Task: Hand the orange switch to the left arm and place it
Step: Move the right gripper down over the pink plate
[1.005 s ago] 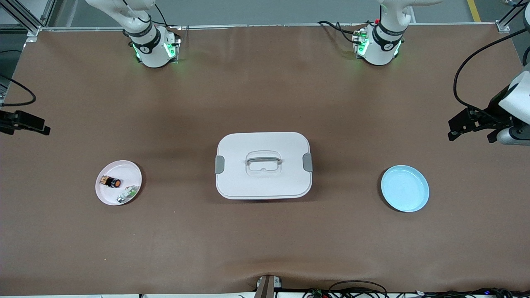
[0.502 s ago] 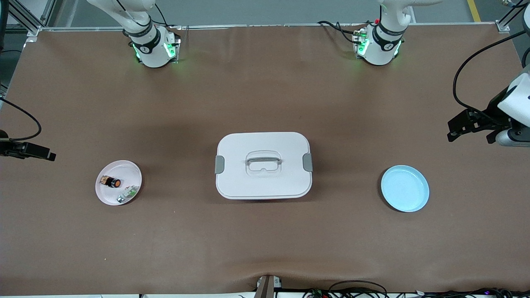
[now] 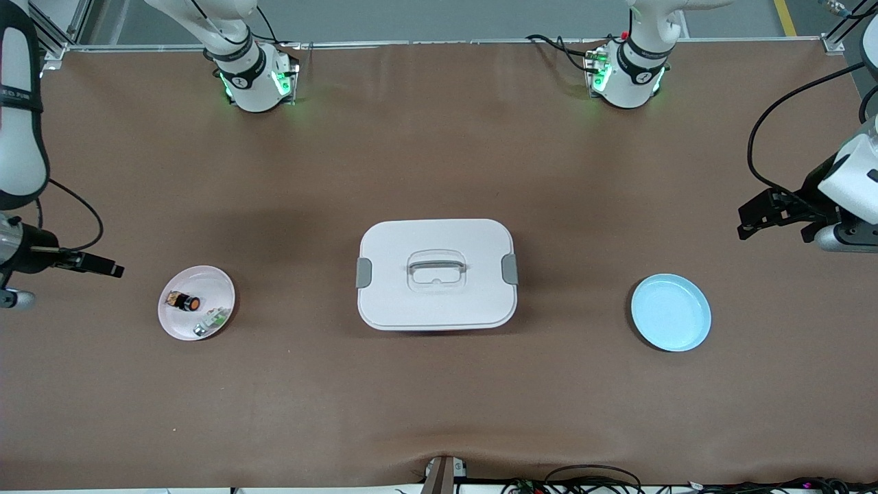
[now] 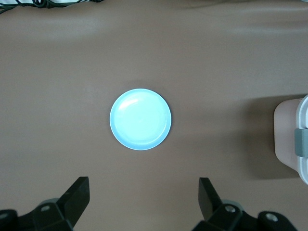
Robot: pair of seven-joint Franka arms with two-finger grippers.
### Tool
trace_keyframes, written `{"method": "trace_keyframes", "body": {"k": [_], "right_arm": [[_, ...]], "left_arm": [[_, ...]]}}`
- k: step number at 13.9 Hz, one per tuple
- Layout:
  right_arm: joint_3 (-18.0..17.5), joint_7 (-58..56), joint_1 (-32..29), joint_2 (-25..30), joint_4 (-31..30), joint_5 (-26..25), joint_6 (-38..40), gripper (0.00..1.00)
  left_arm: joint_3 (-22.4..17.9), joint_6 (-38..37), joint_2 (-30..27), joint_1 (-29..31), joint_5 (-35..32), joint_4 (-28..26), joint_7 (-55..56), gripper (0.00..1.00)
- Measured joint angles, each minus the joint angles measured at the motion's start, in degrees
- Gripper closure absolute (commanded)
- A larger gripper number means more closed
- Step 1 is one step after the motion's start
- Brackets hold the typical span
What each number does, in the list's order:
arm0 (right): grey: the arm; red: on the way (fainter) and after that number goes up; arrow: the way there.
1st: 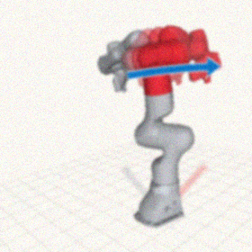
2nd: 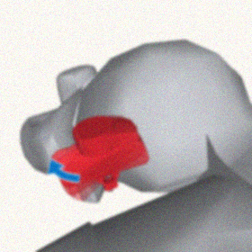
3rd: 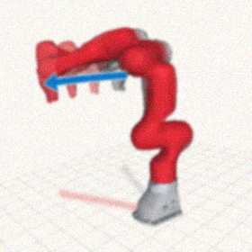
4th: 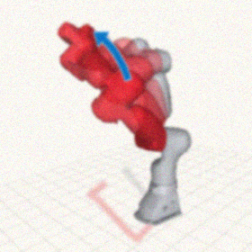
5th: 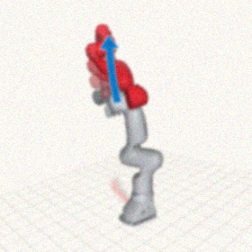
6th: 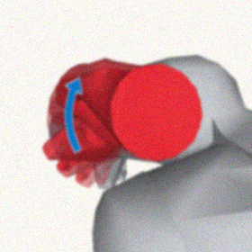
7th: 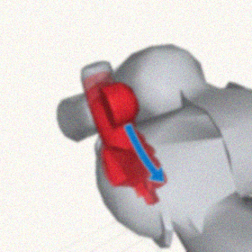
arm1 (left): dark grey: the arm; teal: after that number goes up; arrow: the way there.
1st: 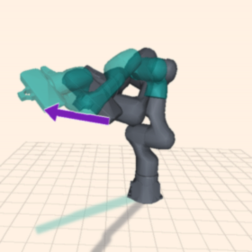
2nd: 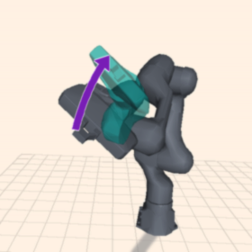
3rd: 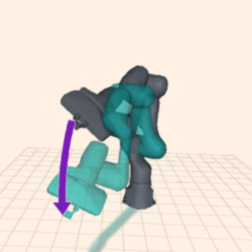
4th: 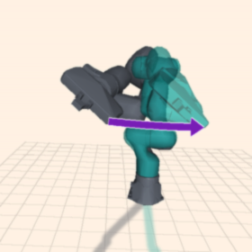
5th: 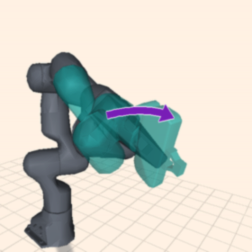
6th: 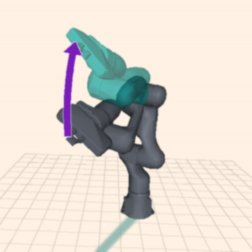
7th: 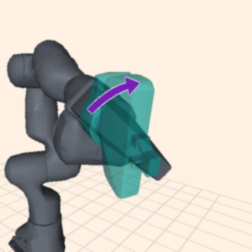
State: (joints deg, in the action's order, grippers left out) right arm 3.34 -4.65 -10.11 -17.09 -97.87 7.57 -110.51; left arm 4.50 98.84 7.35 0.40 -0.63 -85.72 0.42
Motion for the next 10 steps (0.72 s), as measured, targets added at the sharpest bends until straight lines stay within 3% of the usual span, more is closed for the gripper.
{"method": "trace_keyframes", "body": {"k": [5, 10], "right_arm": [[-0.17, 0.07, 0.01, -0.43, -10.97, 0.09, -13.11, 0.0], [-0.37, 0.08, 0.07, -3.51, -12.42, 0.1, -16.94, 0.0]], "left_arm": [[0.0, -0.01, 0.41, 0.0, 0.0, 0.0, -0.04, 0.0], [0.0, -0.01, 0.42, 0.0, 0.0, 0.01, -0.06, 0.0]]}}
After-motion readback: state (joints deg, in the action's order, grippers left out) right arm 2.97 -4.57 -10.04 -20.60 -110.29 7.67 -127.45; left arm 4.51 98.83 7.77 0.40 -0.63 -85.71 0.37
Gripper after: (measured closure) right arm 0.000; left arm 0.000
